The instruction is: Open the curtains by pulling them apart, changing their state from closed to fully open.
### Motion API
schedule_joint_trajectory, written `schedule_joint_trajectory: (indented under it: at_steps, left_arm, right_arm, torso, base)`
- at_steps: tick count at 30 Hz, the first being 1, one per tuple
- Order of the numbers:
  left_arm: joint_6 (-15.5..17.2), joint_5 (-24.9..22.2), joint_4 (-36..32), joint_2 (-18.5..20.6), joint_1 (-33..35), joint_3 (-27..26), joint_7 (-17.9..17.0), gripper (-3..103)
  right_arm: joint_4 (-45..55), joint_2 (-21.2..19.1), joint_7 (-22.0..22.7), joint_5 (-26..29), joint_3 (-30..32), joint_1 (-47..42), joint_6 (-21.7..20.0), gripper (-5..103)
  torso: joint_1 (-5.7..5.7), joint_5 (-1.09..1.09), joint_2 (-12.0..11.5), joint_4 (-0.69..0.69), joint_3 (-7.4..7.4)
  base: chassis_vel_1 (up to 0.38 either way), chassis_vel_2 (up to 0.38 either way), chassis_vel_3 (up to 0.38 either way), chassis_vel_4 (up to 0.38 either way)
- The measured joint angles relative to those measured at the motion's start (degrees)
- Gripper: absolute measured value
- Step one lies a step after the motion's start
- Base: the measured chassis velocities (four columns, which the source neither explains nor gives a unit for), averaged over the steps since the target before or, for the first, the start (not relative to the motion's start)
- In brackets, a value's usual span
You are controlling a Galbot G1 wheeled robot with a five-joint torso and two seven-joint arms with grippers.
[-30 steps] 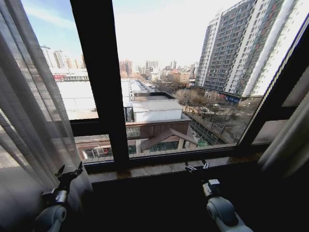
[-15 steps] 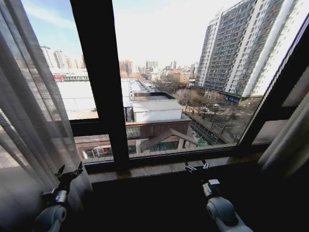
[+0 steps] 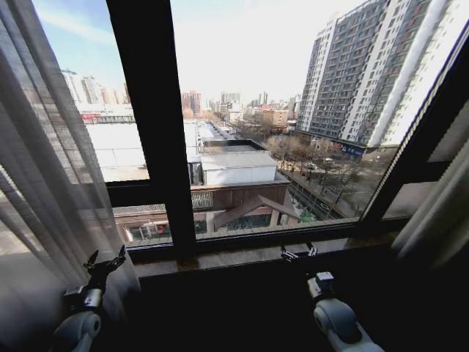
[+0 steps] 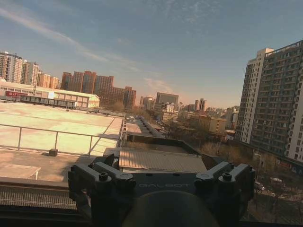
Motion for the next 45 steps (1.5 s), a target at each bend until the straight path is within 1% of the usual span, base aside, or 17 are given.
schedule_joint_trajectory:
  at_steps: [9, 10, 13, 14, 16, 18, 19, 20, 21, 22, 26, 27, 29, 31, 35, 42, 45]
  left_arm:
    - [0.7, 0.1, 0.0, 0.0, -0.7, 0.7, -0.2, 100]
    - [2.4, 0.5, 0.0, 0.0, -2.2, 2.1, -0.7, 100]
    - [8.9, 1.9, -0.3, 0.3, -8.2, 7.8, -2.6, 100]
    - [8.9, 1.9, -0.3, 0.3, -8.2, 7.8, -2.6, 100]
    - [13.4, 2.9, -0.4, 0.5, -12.3, 11.7, -4.0, 100]
    - [14.8, 3.2, -1.5, 1.9, -14.5, 13.8, -4.7, 100]
    - [14.8, 3.2, -1.5, 1.9, -14.5, 13.8, -4.7, 100]
    - [14.7, 3.3, -1.8, 2.7, -14.7, 13.9, -4.8, 100]
    - [14.6, 3.5, -2.2, 3.9, -14.5, 14.0, -5.1, 100]
    - [14.3, 4.1, -2.5, 4.7, -14.1, 14.0, -5.3, 100]
    - [13.7, 5.6, -3.2, 5.7, -13.3, 13.5, -5.6, 100]
    - [12.9, 6.2, -3.8, 6.1, -12.4, 13.2, -5.8, 100]
    - [10.7, 6.7, -4.0, 6.3, -11.1, 12.5, -6.0, 100]
    - [10.1, 6.8, -4.0, 6.3, -10.8, 12.3, -6.0, 100]
    - [5.2, 6.8, -2.2, 5.4, -7.5, 10.8, -7.1, 100]
    - [4.3, 5.9, -0.5, 4.5, -7.0, 10.3, -8.5, 100]
    - [4.7, 5.2, 1.4, 5.2, -8.8, 10.7, -8.7, 100]
  right_arm:
    - [0.0, 0.0, 0.0, 0.0, 0.0, 0.0, 0.0, 100]
    - [0.0, 0.0, 0.0, 0.0, 0.0, 0.0, 0.0, 100]
    - [0.0, 0.0, 0.0, 0.0, 0.0, 0.0, 0.0, 100]
    - [0.0, 0.0, 0.0, 0.0, 0.0, 0.0, 0.0, 100]
    - [0.0, 0.0, 0.0, 0.0, 0.0, 0.0, 0.0, 100]
    - [0.0, 0.0, 0.0, 0.0, 0.0, 0.0, 0.0, 100]
    - [0.0, 0.0, 0.0, 0.0, 0.0, 0.0, 0.0, 100]
    - [0.0, 0.0, 0.0, 0.0, 0.0, 0.0, 0.0, 100]
    - [0.0, 0.0, 0.0, 0.0, 0.0, 0.0, 0.0, 100]
    - [0.0, 0.0, 0.0, 0.0, 0.0, 0.0, 0.0, 100]
    - [0.0, 0.0, 0.0, 0.0, 0.0, 0.0, 0.0, 100]
    - [0.0, 0.0, 0.0, 0.0, 0.0, 0.0, 0.0, 100]
    - [0.0, 0.0, 0.0, 0.0, 0.0, 0.0, 0.0, 100]
    - [0.0, 0.0, 0.0, 0.0, 0.0, 0.0, 0.0, 100]
    - [0.0, 0.0, 0.0, 0.0, 0.0, 0.0, 0.0, 100]
    - [0.0, 0.0, 0.0, 0.0, 0.0, 0.0, 0.0, 100]
    - [0.0, 0.0, 0.0, 0.0, 0.0, 0.0, 0.0, 100]
  torso:
    - [0.0, 0.01, 0.0, 0.05, 0.0]
    - [0.0, 0.01, 0.0, 0.06, 0.0]
    - [0.0, 0.0, 0.0, -0.03, 0.0]
    - [0.0, 0.0, 0.0, -0.03, 0.0]
    - [0.01, 0.01, 0.0, -0.03, 0.01]
    - [0.02, -0.07, 0.0, -0.07, 0.01]
    - [0.02, -0.07, 0.0, -0.07, 0.01]
    - [0.02, 0.04, 0.0, -0.07, 0.0]
    - [0.02, 0.08, 0.0, -0.01, 0.01]
    - [0.02, -0.01, 0.0, 0.04, 0.01]
    - [0.01, -0.01, 0.0, 0.05, 0.0]
    - [0.01, 0.01, 0.0, 0.0, 0.0]
    - [0.01, -0.01, 0.0, 0.0, 0.0]
    - [0.01, 0.0, 0.0, -0.01, 0.0]
    - [0.01, -0.01, 0.0, 0.02, 0.0]
    - [-0.01, 0.0, 0.0, 0.0, 0.0]
    - [0.0, 0.01, 0.0, 0.01, 0.0]
  base:
    - [0.0, 0.0, 0.0, 0.0]
    - [0.0, 0.0, 0.0, 0.0]
    - [0.0, 0.0, 0.0, 0.0]
    - [0.0, 0.0, 0.0, 0.0]
    - [0.0, 0.0, 0.0, 0.0]
    - [0.0, 0.0, 0.0, 0.0]
    - [0.0, 0.0, 0.0, 0.0]
    - [0.0, 0.0, 0.0, 0.0]
    - [0.0, 0.0, 0.0, 0.0]
    - [0.0, 0.0, 0.0, 0.0]
    - [0.0, 0.0, 0.0, 0.0]
    - [0.0, 0.0, 0.0, 0.0]
    - [0.0, 0.0, 0.0, 0.0]
    - [0.0, 0.0, 0.0, 0.0]
    - [0.0, 0.0, 0.0, 0.0]
    - [0.0, 0.0, 0.0, 0.0]
    - [0.0, 0.0, 0.0, 0.0]
